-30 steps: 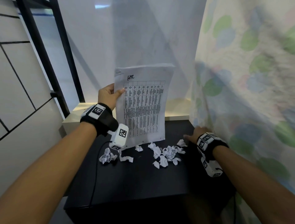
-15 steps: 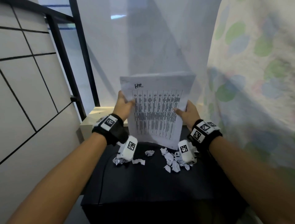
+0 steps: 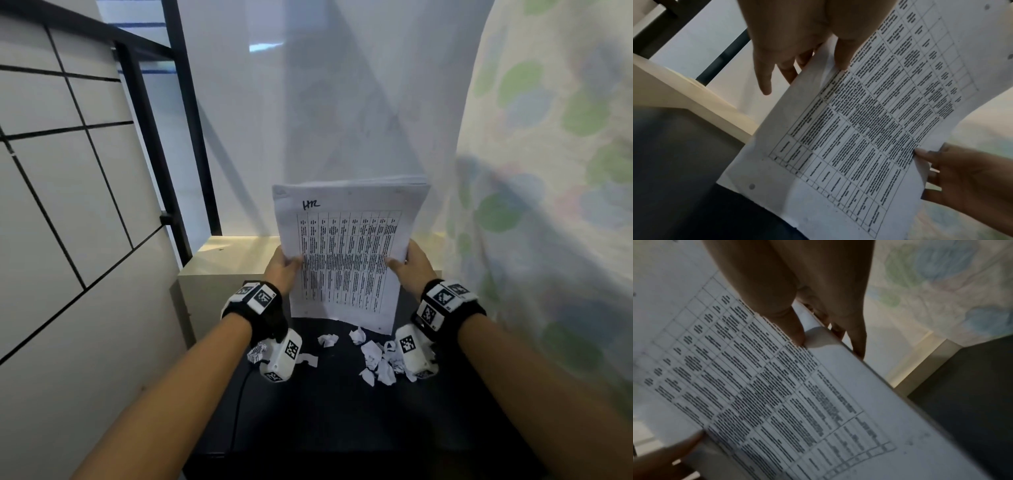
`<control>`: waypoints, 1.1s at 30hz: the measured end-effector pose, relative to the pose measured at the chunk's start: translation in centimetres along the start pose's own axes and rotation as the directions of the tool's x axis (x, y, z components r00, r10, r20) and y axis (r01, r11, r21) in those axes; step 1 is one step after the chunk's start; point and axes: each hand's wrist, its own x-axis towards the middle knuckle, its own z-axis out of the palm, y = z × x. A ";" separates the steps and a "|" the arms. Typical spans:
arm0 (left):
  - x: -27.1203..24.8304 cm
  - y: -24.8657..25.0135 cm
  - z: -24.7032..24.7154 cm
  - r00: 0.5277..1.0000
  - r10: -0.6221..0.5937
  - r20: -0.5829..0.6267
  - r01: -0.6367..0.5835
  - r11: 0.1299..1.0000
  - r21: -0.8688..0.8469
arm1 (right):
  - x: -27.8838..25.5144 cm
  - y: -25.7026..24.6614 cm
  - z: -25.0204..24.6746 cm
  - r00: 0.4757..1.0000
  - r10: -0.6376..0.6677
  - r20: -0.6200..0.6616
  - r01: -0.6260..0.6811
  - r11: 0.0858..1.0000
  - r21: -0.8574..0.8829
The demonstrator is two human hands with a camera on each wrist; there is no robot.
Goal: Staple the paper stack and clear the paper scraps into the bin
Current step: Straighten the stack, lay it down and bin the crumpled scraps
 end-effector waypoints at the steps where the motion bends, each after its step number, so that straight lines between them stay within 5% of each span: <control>1: 0.0 0.5 -0.1 1.000 0.015 -0.009 -0.015 1.000 0.007 | 0.2 -0.2 -0.1 1.000 -0.007 -0.012 0.007 1.000 0.004; 6: 0.4 1.3 -0.3 0.998 0.039 -0.043 -0.041 0.997 -0.060 | 0.4 -1.2 -0.6 0.999 -0.026 -0.031 0.028 0.997 0.071; 13: 0.0 -1.9 0.7 0.996 -0.043 0.082 0.031 0.990 0.137 | -0.2 0.5 0.0 0.991 0.133 0.022 -0.130 0.984 -0.123; 21: -0.4 3.3 -3.8 0.975 0.162 -0.153 -0.158 0.987 0.035 | 0.5 -6.8 -0.8 0.992 -0.112 -0.053 0.115 0.991 0.064; 24: -2.6 3.2 -5.2 0.981 0.141 -0.132 -0.148 0.988 -0.051 | 0.4 -8.6 0.1 0.992 -0.107 -0.061 0.115 0.980 0.162; 27: -4.7 1.3 -6.8 0.990 0.095 -0.109 -0.101 0.994 -0.048 | -0.3 -8.8 1.9 0.998 -0.067 0.004 0.065 0.978 0.201; 33: -6.0 -1.6 -12.6 0.955 0.041 -0.295 -0.047 0.999 -0.015 | -4.6 -6.3 6.8 0.945 0.021 0.326 -0.020 1.000 -0.005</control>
